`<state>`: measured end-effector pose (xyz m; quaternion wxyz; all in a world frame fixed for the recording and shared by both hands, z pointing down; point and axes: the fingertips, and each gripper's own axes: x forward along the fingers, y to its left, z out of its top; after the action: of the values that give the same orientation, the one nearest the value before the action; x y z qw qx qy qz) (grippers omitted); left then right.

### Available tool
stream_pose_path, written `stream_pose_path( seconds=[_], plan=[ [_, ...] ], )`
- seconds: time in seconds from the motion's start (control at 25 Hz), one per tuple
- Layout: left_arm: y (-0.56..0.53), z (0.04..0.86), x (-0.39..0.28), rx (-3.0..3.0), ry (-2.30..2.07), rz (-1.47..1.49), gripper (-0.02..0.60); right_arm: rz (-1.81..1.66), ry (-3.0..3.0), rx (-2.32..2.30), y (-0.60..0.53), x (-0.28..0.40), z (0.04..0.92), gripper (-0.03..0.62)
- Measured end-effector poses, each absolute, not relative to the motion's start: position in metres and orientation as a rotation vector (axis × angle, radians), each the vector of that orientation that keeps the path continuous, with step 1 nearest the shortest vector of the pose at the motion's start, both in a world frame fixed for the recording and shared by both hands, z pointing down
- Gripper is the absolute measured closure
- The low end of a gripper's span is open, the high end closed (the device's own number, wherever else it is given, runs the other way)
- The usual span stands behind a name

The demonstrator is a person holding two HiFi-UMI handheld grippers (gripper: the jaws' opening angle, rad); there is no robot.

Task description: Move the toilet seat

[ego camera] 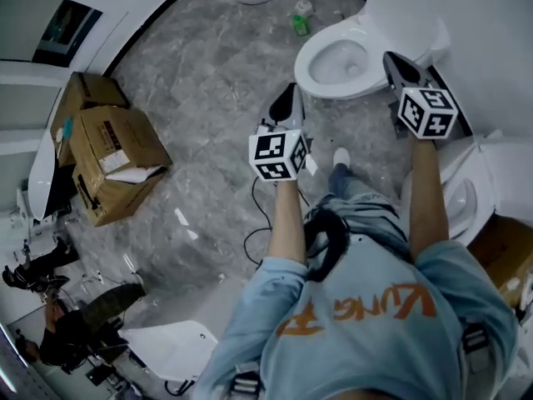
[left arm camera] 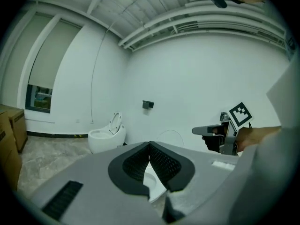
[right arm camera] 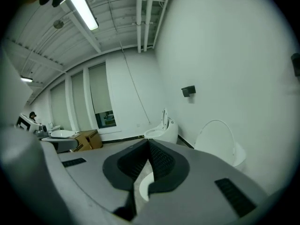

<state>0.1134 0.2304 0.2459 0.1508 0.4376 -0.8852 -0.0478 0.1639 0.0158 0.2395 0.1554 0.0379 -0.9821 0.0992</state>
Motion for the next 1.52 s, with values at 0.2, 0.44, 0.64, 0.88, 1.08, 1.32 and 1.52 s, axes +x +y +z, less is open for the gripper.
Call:
stream_pose_path(
  seconds=[0.2, 0.44, 0.64, 0.88, 1.08, 1.32, 1.52],
  plan=[
    [0.191, 0.239, 0.069, 1.314, -2.553, 0.019, 0.581, 0.344, -2.788, 0.041, 0.016, 0.11, 0.264, 0.595],
    [0.172, 0.24, 0.039, 1.463, -2.465, 0.135, 0.581, 0.332, -2.802, 0.011, 0.01, 0.075, 0.264, 0.594],
    [0.142, 0.277, 0.012, 1.661, -2.228, 0.27, 0.581, 0.33, -2.751, 0.064, 0.0, 0.058, 0.291, 0.594],
    [0.098, 0.352, -0.03, 1.859, -1.911, 0.391, 0.581, 0.434, -2.625, 0.312, -0.035, 0.05, 0.351, 0.594],
    [0.052, 0.408, -0.061, 1.992, -1.656, 0.517, 0.581, 0.507, -2.55, 0.455, -0.054, 0.023, 0.392, 0.594],
    [0.031, 0.483, -0.06, 2.113, -1.333, 0.646, 0.581, 0.527, -2.423, 0.494, -0.049, 0.023, 0.458, 0.592],
    [0.034, 0.566, -0.055, 2.081, -1.106, 0.809, 0.581, 0.571, -2.284, 0.407, -0.029, 0.029, 0.54, 0.576]
  ],
)
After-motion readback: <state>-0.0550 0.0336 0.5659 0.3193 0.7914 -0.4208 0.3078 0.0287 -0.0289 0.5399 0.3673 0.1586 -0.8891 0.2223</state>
